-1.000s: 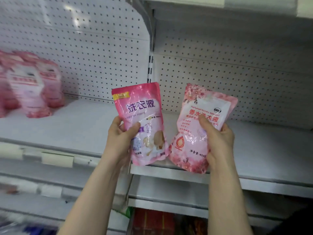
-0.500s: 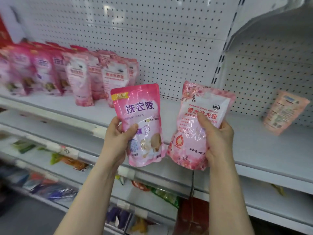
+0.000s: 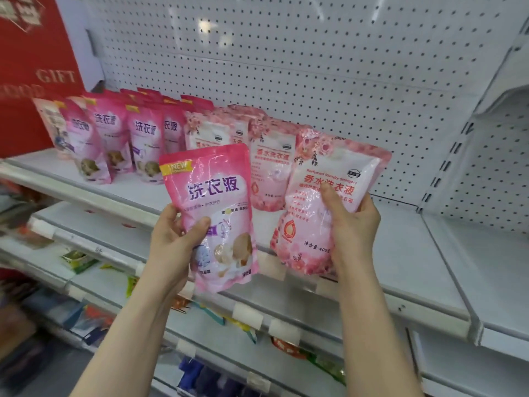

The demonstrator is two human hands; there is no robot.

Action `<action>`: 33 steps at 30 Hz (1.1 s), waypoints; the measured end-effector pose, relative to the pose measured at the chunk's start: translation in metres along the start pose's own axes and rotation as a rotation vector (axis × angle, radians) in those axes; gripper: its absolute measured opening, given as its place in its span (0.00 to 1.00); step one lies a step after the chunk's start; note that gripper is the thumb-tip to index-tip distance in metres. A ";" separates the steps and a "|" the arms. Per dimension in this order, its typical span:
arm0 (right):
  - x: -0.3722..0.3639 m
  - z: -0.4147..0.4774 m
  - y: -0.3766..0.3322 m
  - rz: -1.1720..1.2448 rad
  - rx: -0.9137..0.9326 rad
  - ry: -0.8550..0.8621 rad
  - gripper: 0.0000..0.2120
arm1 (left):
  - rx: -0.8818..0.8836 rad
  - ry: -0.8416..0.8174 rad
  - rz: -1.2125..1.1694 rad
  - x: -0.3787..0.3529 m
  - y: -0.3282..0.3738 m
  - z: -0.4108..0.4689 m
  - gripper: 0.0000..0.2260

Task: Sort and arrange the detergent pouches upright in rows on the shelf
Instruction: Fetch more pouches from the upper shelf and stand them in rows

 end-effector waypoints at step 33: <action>-0.329 -0.004 0.003 -1.246 0.831 -0.260 0.18 | -0.028 -0.541 0.061 0.082 0.000 0.199 0.20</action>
Point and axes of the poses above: each hand's wrist, its own z-axis towards the middle knuckle, its own x-axis out of the back of the hand, y = z × x, the point moved 8 cm from there along z, towards the middle knuckle, and after that the axes turned 5 degrees about -x, right-handed, at the moved point
